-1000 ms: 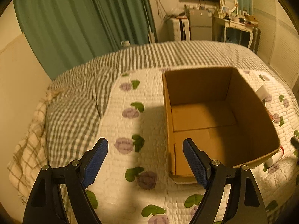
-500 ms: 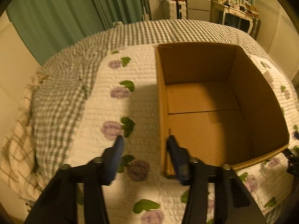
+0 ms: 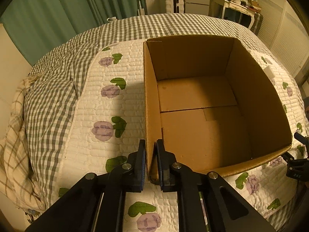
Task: Organize rigid objects
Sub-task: 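Move the right gripper to the white-and-red bottle and close on it, then lift the bottle with the right gripper and drop it into the box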
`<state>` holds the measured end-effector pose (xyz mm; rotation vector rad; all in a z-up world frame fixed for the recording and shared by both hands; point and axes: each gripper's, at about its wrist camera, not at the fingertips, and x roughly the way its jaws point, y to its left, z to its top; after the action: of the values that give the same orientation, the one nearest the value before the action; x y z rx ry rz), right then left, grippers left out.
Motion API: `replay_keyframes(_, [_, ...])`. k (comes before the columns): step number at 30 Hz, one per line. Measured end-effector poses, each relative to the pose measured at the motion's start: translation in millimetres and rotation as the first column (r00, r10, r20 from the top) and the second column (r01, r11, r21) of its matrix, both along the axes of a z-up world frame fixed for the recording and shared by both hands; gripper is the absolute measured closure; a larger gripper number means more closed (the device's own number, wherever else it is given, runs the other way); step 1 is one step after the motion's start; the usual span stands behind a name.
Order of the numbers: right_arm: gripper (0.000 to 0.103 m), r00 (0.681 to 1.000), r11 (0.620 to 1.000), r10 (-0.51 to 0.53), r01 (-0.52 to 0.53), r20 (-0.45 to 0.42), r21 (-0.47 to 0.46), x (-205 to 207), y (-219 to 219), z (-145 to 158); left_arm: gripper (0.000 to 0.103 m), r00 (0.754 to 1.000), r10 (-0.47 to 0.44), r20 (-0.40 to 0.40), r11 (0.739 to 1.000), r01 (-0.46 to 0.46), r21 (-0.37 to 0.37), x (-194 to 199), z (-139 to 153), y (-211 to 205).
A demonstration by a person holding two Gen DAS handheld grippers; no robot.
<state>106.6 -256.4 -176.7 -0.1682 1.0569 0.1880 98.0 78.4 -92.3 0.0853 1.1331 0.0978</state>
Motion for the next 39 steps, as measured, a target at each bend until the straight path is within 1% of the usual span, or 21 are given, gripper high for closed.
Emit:
replay_keyframes(4, [0.000,0.999,0.999,0.022,-0.023,-0.031,-0.022,1.8,6.3,-6.8,0.093,1.000,-0.008,0.000,1.000,0.008,0.004,-0.7,0.2,-0.8])
replay_keyframes(7, [0.001,0.996,0.999,0.035,-0.037,-0.079,-0.027,8.0,9.5,-15.0,0.093,1.000,-0.007,0.001,1.000,0.007,0.003,-0.8,0.2,-1.0])
replay_keyframes(10, [0.005,0.992,0.999,0.026,-0.029,-0.120,-0.021,14.3,7.6,-21.6,0.093,1.000,-0.008,0.001,1.000,0.008,0.004,-0.3,0.1,-0.9])
replay_keyframes(12, [0.010,0.987,1.000,0.021,-0.023,-0.160,-0.010,20.9,5.9,-28.0,0.093,1.000,-0.009,0.001,1.000,0.009,0.006,-0.9,0.4,-1.6])
replay_keyframes(13, [0.014,0.984,1.000,0.017,-0.018,-0.178,-0.003,23.8,4.9,-31.1,0.093,1.000,-0.011,0.001,1.000,0.011,0.006,-1.0,0.6,-1.6])
replay_keyframes(14, [0.016,0.980,1.000,0.014,-0.012,-0.197,0.010,27.2,3.4,-34.1,0.093,1.000,-0.012,0.002,1.000,0.012,0.007,-1.3,0.6,-1.7])
replay_keyframes(16, [0.016,0.977,1.000,0.012,-0.006,-0.211,0.029,30.4,1.4,-35.7,0.093,1.000,-0.011,0.002,1.000,0.011,0.004,-1.4,0.5,-1.6])
replay_keyframes(17, [0.018,0.978,0.999,0.012,-0.005,-0.209,0.032,30.9,1.1,-35.5,0.093,1.000,-0.010,0.002,1.000,0.010,0.003,-1.3,0.5,-1.9])
replay_keyframes(20, [0.025,0.980,0.999,0.025,-0.019,-0.199,0.035,31.3,3.4,-33.9,0.093,1.000,-0.012,0.004,1.000,0.012,0.006,-0.9,0.7,-2.3])
replay_keyframes(25, [0.025,0.984,0.999,0.023,-0.018,-0.179,0.028,26.4,5.2,-31.6,0.093,1.000,-0.017,0.006,1.000,0.017,0.009,-1.0,1.1,-2.4])
replay_keyframes(27, [0.025,0.988,1.000,0.011,-0.008,-0.153,0.023,20.4,6.7,-25.0,0.093,1.000,-0.019,0.006,1.000,0.019,0.010,-1.3,1.0,-3.0])
replay_keyframes(32, [0.025,0.997,1.000,0.013,-0.012,-0.078,0.010,10.8,9.5,0.0,0.093,1.000,-0.026,0.007,1.000,0.026,0.009,-0.7,1.4,-2.5])
replay_keyframes(35, [0.025,0.999,1.000,0.013,-0.012,-0.033,0.010,11.7,12.9,21.1,0.093,0.999,-0.032,0.007,0.999,0.032,0.003,-0.9,1.3,-1.4])
replay_keyframes(37, [0.025,0.999,0.999,0.031,-0.031,0.005,0.009,12.6,19.0,39.4,0.093,0.999,-0.031,0.008,0.999,0.031,-0.003,-0.8,1.1,-0.2])
replay_keyframes(39, [0.025,0.996,0.998,0.067,-0.066,0.063,-0.004,14.5,30.2,64.5,0.093,0.999,-0.033,0.009,0.999,0.033,-0.003,-0.9,1.1,-0.1])
